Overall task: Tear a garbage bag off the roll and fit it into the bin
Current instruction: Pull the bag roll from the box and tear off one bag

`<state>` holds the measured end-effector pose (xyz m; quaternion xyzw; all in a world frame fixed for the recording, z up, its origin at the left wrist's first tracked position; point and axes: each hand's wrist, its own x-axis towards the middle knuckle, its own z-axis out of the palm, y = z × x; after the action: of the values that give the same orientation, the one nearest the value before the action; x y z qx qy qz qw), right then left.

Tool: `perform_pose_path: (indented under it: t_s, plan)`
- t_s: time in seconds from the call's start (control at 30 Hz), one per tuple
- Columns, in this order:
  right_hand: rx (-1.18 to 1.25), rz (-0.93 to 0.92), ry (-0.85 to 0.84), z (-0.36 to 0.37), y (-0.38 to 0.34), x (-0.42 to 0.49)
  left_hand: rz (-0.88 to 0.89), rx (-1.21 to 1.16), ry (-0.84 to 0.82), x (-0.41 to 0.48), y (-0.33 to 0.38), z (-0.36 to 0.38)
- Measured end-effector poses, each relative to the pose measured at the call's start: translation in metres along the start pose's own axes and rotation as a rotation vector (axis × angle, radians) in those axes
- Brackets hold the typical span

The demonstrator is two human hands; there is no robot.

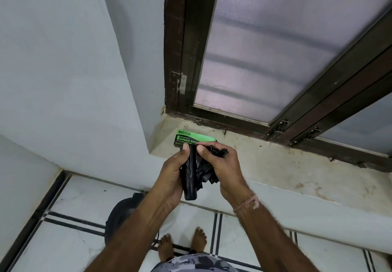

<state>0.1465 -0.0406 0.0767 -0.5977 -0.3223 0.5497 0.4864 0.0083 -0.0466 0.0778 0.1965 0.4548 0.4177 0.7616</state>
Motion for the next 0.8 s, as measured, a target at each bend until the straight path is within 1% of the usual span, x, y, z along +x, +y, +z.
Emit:
perform_pose_path:
  t_s: [0.17, 0.3, 0.5, 0.7, 0.8]
  plan:
    - [-0.009, 0.009, 0.067, 0.001, 0.002, 0.004, -0.028, -0.051, 0.031, 0.005, -0.003, 0.002]
    - [-0.01, 0.008, 0.135, 0.009, 0.007, 0.005, -0.067, -0.214, 0.046, 0.01, -0.009, 0.005]
    - [0.195, 0.033, 0.158, 0.014, 0.006, 0.002, -0.034, -0.297, 0.064, 0.016, -0.011, 0.011]
    - [0.272, 0.027, 0.202, 0.019, 0.005, -0.002, 0.001, -0.327, 0.103, 0.018, -0.018, 0.015]
    - [0.444, 0.099, 0.2, 0.015, -0.002, 0.001, 0.027, -0.39, 0.127, 0.019, -0.013, 0.013]
